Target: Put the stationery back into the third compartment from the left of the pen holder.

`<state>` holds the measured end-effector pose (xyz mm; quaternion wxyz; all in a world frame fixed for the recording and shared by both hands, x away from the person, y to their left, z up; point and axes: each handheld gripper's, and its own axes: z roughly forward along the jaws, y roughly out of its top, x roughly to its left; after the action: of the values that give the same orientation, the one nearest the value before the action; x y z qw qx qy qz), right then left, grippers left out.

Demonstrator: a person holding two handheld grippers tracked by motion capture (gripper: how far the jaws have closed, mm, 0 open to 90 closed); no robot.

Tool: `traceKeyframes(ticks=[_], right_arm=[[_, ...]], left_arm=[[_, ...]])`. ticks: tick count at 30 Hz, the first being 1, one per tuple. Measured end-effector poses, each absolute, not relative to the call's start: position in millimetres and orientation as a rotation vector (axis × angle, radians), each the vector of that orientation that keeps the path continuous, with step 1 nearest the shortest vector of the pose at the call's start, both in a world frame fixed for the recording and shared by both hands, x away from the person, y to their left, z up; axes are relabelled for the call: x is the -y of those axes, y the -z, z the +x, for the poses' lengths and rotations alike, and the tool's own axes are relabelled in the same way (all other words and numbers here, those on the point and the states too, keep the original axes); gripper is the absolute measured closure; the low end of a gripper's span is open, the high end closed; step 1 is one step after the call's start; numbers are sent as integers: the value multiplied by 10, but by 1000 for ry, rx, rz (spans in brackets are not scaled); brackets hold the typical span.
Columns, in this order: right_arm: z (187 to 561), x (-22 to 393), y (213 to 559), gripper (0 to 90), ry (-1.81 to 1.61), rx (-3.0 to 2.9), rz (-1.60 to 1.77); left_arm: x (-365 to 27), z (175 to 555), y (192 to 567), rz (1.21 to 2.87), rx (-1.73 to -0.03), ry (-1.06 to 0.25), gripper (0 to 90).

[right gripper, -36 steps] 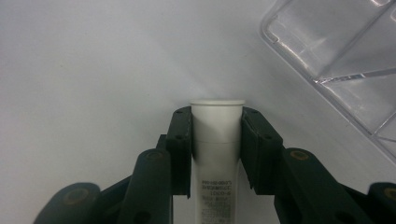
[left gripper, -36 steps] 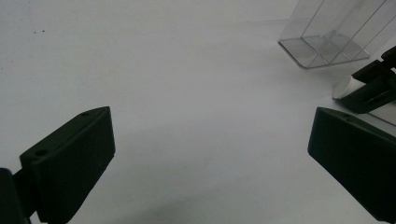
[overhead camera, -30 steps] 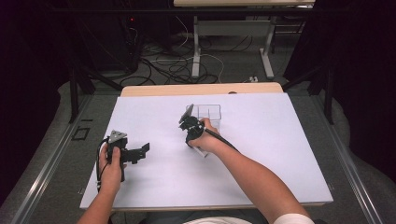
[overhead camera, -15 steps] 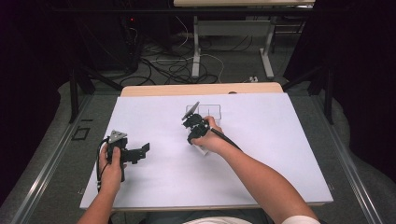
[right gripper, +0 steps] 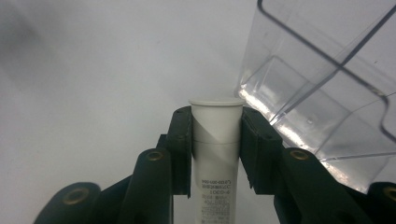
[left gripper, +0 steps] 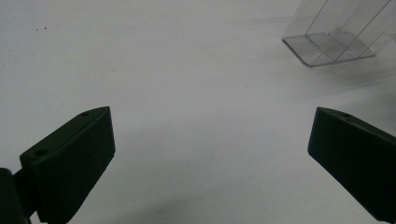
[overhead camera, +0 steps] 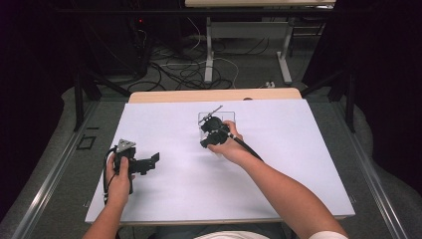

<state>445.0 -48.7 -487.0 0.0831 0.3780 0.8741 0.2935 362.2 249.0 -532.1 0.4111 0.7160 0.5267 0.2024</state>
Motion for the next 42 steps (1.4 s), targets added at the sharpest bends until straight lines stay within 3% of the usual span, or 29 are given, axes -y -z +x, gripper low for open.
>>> traceKeyframes(ticks=[19,42], right_arm=[[4432,743,4530,672,-1120,-2288,1147],[4591,903,4342,671,-1139,-2072,1203]], left_arm=[[-2486,3614,5317,1799,-1322,-514,9],[-2524,3553,5298,1806,-1324,-522,9]])
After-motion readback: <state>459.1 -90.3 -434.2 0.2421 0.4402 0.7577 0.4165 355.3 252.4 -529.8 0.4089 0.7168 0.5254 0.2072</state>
